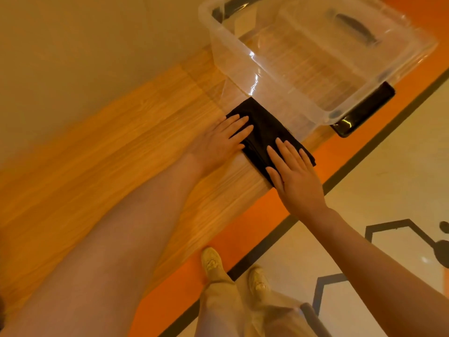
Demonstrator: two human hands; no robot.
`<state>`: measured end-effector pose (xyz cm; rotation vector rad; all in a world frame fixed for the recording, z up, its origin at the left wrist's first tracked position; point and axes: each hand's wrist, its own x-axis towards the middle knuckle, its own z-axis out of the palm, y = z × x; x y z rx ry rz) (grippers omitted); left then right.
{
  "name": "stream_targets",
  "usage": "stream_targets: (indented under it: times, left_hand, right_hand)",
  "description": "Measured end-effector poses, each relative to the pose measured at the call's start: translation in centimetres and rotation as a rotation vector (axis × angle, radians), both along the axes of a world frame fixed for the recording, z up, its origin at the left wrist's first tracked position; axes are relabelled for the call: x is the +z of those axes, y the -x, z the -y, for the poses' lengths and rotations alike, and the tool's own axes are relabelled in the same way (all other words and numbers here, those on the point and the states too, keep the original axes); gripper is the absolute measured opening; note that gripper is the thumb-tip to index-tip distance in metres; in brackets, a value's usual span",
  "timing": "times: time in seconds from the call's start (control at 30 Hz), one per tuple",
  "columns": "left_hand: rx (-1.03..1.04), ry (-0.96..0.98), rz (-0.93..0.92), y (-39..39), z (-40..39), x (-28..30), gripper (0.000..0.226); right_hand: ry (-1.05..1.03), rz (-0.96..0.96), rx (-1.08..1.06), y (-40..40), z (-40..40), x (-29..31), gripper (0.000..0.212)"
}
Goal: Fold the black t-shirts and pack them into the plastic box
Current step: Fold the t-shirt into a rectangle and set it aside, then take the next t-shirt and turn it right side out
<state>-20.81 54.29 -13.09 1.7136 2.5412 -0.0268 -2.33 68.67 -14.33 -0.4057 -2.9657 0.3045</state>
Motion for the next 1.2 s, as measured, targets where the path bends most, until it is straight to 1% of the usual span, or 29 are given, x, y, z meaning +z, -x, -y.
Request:
stream_targets:
  times: [0.2,0.5,0.6,0.7,0.83,0.93,1.03,1.2]
  left_hand:
    - [-0.046,-0.043,-0.042,0.3,-0.4,0.0,0.054]
    - [0.022,-0.063,-0.201,-0.8,0.5,-0.2,0.044]
    - [0.041,-0.051,-0.222,-1.2,1.0,0.0,0.044]
    - [0.050,0.032,-0.250,-1.8,1.8,0.6,0.049]
    - [0.135,0.127,-0.265,-2.7,3.7,2.3,0.054]
    - [0.221,0.135,-0.208,-4.0,5.7,3.5,0.053]
    - [0.277,0.091,-0.113,-5.9,8.1,5.1,0.052]
    - [0.353,0.104,-0.169,-9.7,12.6,7.2,0.047]
  right_hand:
    - [-0.003,-0.028,-0.028,0.1,0.2,-0.4,0.052]
    - [-0.008,-0.027,-0.008,0.1,0.6,-0.1,0.050]
    - [0.033,-0.003,0.045,0.1,0.9,0.2,0.052]
    - [0.059,0.026,0.106,-0.3,1.3,0.5,0.054]
    - [0.065,0.062,0.162,-0.4,1.5,1.5,0.054]
    - [0.074,0.096,0.225,-0.2,1.8,2.8,0.056]
    - [0.080,0.094,0.288,0.0,2.3,4.6,0.057]
    - [0.048,0.033,0.441,0.0,3.9,7.3,0.049]
